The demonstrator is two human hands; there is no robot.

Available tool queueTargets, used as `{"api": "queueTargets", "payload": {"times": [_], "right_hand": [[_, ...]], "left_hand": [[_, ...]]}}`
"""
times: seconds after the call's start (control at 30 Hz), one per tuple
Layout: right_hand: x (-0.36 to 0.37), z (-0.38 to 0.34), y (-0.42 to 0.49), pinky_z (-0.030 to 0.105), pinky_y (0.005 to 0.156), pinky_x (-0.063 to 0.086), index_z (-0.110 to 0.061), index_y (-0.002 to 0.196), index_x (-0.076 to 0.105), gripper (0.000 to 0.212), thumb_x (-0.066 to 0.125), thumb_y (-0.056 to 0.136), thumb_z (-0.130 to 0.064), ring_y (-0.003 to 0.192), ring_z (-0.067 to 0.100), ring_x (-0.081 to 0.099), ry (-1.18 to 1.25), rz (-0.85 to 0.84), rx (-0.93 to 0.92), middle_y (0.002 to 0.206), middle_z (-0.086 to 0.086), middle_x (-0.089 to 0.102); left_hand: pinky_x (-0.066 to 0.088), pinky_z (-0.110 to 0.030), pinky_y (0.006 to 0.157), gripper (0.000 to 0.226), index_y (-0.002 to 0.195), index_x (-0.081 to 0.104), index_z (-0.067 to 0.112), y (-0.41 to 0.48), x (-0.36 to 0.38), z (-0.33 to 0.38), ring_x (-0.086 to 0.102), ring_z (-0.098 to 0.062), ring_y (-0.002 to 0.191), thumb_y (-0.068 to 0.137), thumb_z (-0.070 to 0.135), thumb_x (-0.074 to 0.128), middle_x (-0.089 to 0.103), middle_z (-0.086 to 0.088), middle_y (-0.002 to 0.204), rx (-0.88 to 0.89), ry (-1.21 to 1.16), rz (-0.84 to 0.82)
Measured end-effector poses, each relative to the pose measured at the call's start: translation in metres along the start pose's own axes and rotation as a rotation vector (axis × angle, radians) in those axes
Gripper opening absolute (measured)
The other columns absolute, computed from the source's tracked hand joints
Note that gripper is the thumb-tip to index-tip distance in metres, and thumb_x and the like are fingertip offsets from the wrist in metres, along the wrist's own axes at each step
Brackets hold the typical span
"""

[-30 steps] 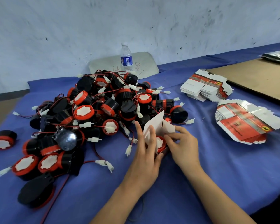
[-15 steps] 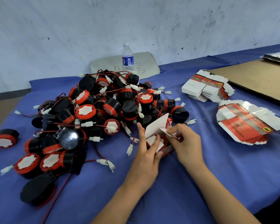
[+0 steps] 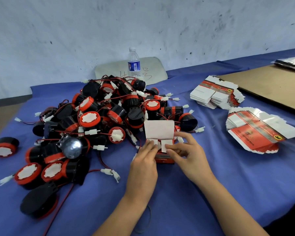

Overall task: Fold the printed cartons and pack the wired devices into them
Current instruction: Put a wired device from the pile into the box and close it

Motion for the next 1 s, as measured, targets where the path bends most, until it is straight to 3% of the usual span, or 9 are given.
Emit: {"api": "queueTargets", "payload": {"times": [0.07,0.17,0.3,0.37,0.5,0.7,0.83,0.9,1.0], "right_hand": [[0.000,0.000,0.000,0.008,0.064,0.044,-0.010,0.090,0.078,0.009,0.074,0.082,-0.007,0.067,0.002,0.058,-0.025,-0.002,-0.020,0.116,-0.002,0.056],[-0.001,-0.002,0.001,0.010,0.065,0.043,-0.013,0.082,0.074,0.003,0.074,0.083,-0.010,0.070,0.007,0.056,-0.060,0.027,-0.052,0.104,-0.001,0.055],[-0.016,-0.008,-0.008,0.019,0.070,0.042,-0.021,0.082,0.047,0.018,0.057,0.086,-0.035,0.076,0.007,0.054,0.180,0.293,-0.093,0.083,-0.010,0.058],[-0.023,-0.007,-0.011,0.022,0.072,0.044,-0.030,0.084,0.047,0.011,0.049,0.089,-0.040,0.078,0.009,0.056,0.340,0.388,-0.077,0.081,-0.009,0.058],[-0.015,-0.011,-0.008,0.020,0.063,0.041,-0.020,0.075,0.059,0.030,0.043,0.090,-0.039,0.069,0.007,0.053,0.300,0.286,-0.079,0.074,-0.006,0.059],[-0.013,-0.014,-0.009,0.011,0.059,0.042,-0.029,0.077,0.059,0.013,0.058,0.087,-0.037,0.065,0.003,0.059,0.263,0.253,-0.077,0.070,-0.013,0.064],[-0.015,-0.016,-0.010,0.013,0.059,0.041,-0.029,0.082,0.064,0.021,0.045,0.087,-0.037,0.066,0.002,0.058,0.227,0.276,-0.092,0.075,-0.014,0.065],[-0.014,-0.016,-0.010,0.009,0.063,0.043,-0.030,0.089,0.069,0.019,0.049,0.088,-0.029,0.073,0.001,0.063,0.202,0.266,-0.109,0.081,-0.016,0.069],[-0.012,-0.009,-0.006,0.020,0.063,0.050,-0.035,0.099,0.070,0.030,0.055,0.089,-0.011,0.069,0.006,0.064,0.183,0.269,-0.062,0.080,-0.010,0.072]], "left_hand": [[0.045,-0.043,0.101,0.040,0.109,0.070,-0.001,-0.001,0.003,0.007,0.063,-0.031,0.113,0.072,-0.016,0.070,0.068,-0.014,0.117,0.075,0.028,0.005],[0.040,-0.047,0.106,0.031,0.110,0.071,0.004,0.000,0.004,0.007,0.060,-0.030,0.119,0.080,0.001,0.072,0.067,-0.013,0.121,0.075,-0.032,-0.026],[0.026,-0.014,0.111,0.026,0.106,0.073,0.007,0.002,0.002,0.008,0.053,-0.012,0.124,0.081,0.015,0.073,0.065,-0.006,0.125,0.095,-0.242,-0.122],[0.026,-0.012,0.111,0.027,0.107,0.073,0.008,0.001,0.004,0.015,0.046,-0.003,0.127,0.082,0.017,0.073,0.063,-0.002,0.128,0.146,-0.332,-0.197],[0.030,-0.013,0.109,0.026,0.106,0.073,0.007,0.002,0.005,0.019,0.043,-0.001,0.129,0.083,0.019,0.072,0.061,-0.001,0.130,0.177,-0.406,-0.219],[0.039,-0.035,0.109,0.020,0.106,0.072,0.008,0.001,0.008,0.017,0.047,-0.008,0.132,0.087,0.013,0.069,0.061,-0.001,0.132,0.176,-0.416,-0.234],[0.038,-0.032,0.110,0.020,0.107,0.072,0.008,0.002,0.008,0.017,0.048,-0.009,0.131,0.088,0.012,0.068,0.062,-0.002,0.130,0.173,-0.393,-0.208],[0.038,-0.029,0.109,0.020,0.109,0.071,0.008,0.002,0.009,0.018,0.048,-0.010,0.130,0.089,0.010,0.066,0.061,-0.002,0.131,0.172,-0.381,-0.215],[0.035,-0.018,0.108,0.019,0.108,0.071,0.008,0.002,0.009,0.019,0.047,-0.008,0.129,0.090,0.008,0.065,0.062,-0.002,0.129,0.163,-0.356,-0.179]]}}
Point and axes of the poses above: each hand's wrist, its own y-axis towards the middle knuckle, its own x-axis out of the palm, z = x × y, the point moved 5 cm from there along y, towards the middle knuckle
